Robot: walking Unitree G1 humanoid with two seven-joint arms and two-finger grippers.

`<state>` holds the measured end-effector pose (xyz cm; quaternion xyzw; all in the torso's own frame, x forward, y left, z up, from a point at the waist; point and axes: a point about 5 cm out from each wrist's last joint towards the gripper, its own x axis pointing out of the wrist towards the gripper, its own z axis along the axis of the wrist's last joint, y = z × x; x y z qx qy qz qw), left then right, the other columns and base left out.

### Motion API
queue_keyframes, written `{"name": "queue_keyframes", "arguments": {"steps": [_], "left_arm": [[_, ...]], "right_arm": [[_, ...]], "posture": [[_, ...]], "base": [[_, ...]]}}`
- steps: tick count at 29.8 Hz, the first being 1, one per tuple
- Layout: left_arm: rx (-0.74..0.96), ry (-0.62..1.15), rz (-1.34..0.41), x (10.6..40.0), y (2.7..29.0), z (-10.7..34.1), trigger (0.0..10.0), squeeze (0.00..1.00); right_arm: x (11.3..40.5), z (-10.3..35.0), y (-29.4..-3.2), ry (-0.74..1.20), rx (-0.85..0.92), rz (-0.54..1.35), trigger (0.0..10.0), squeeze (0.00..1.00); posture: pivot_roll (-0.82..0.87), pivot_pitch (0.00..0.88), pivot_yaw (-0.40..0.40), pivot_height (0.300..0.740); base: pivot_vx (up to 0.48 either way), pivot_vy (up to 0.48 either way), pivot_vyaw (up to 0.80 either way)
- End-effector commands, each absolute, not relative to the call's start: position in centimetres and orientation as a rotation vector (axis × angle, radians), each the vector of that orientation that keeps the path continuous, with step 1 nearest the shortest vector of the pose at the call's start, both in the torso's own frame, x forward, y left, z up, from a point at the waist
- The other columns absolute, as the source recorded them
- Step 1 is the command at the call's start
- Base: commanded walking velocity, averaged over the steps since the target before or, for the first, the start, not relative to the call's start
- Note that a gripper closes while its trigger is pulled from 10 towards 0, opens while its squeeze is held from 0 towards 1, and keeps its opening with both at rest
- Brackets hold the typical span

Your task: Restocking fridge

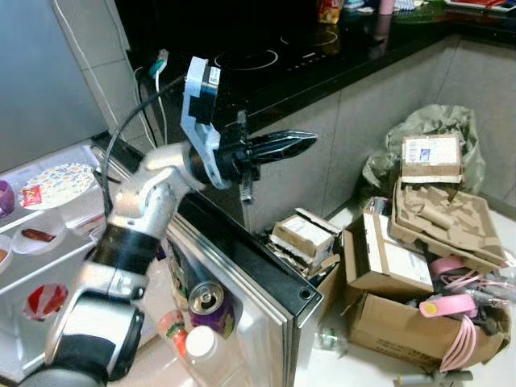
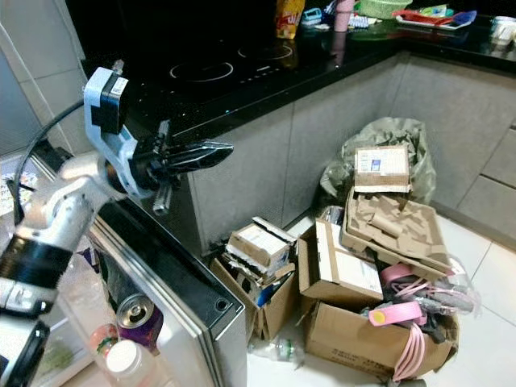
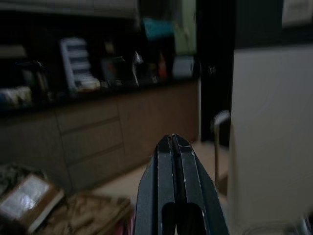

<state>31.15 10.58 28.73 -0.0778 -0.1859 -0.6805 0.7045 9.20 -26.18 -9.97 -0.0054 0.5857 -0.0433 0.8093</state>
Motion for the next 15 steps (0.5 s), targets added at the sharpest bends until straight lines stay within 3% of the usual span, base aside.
{"name": "queue_keyframes", "arguments": {"steps": [1, 15], "left_arm": [[-0.216, -0.447, -1.48, 30.8, 10.6, 29.2, 10.0, 0.0], [-0.295, -0.5, -1.292, 30.1, 11.8, 29.7, 10.0, 0.0]], "right_arm": [[9.0, -10.1, -26.1, 1.259, -0.004, -0.095, 10.0, 0.0], [8.6, -10.0, -26.5, 1.266, -0.017, -0.093, 10.0, 0.0]], "posture": [[-0.04, 0.0, 0.003, 0.732], [-0.04, 0.0, -0.002, 0.732]], "base": [[-0.394, 0.0, 0.0], [-0.47, 0.0, 0.0]]}}
